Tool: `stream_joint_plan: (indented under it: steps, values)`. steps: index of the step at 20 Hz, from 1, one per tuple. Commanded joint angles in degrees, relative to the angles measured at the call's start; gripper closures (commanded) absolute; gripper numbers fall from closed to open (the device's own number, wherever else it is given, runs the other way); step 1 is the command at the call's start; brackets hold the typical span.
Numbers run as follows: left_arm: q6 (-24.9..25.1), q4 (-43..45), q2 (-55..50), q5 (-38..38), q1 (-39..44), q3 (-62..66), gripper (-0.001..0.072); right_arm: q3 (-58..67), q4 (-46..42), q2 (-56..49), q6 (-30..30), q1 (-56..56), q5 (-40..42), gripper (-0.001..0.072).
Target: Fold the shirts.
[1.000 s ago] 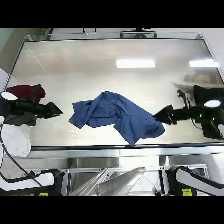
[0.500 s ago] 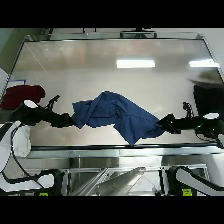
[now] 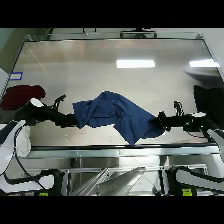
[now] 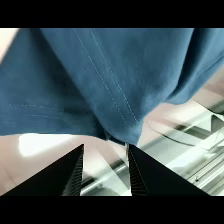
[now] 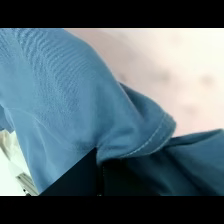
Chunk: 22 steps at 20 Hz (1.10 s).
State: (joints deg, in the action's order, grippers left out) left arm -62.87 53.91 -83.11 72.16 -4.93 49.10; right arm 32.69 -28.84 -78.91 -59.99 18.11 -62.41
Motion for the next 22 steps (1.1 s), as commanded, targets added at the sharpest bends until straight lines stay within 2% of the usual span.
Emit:
stream_joint_plan:
  steps: [1, 5, 9, 13, 15, 17, 22]
  values:
    - [0.7, -1.3, 1.2, 0.5, 0.4, -1.9, 0.0416, 0.0, 1.9, -0.7, 1.5, -0.5, 0.3, 0.0694]
    - [1.7, 0.1, 7.5, -2.1, -0.4, -0.2, 0.0416, 0.0, 1.9, -0.7, 1.6, -0.5, 0.2, 0.0694]
    - [11.3, 0.5, 13.6, -11.4, 0.8, -7.0, 0.0416, 0.0, 1.9, -0.7, 1.7, -0.5, 0.0, 0.0694]
    - [13.0, -1.1, 15.5, -19.5, 1.2, -14.4, 0.0416, 0.0, 2.0, -0.7, 1.7, -0.5, -0.6, 0.0695]
    - [14.2, -5.1, 15.5, -20.2, 1.2, -16.0, 0.0416, 0.0, 2.2, -0.7, 1.7, -0.5, -0.6, 0.0694]
    - [18.5, -10.9, 15.5, -19.8, 1.2, -16.9, 0.0416, 0.0, 2.2, -0.7, 1.7, -0.5, -0.6, 0.0694]
    - [19.2, -15.7, 13.5, -19.6, 1.2, -17.1, 0.0416, 0.0, 3.4, -0.7, 1.7, -0.5, -0.6, 0.0694]
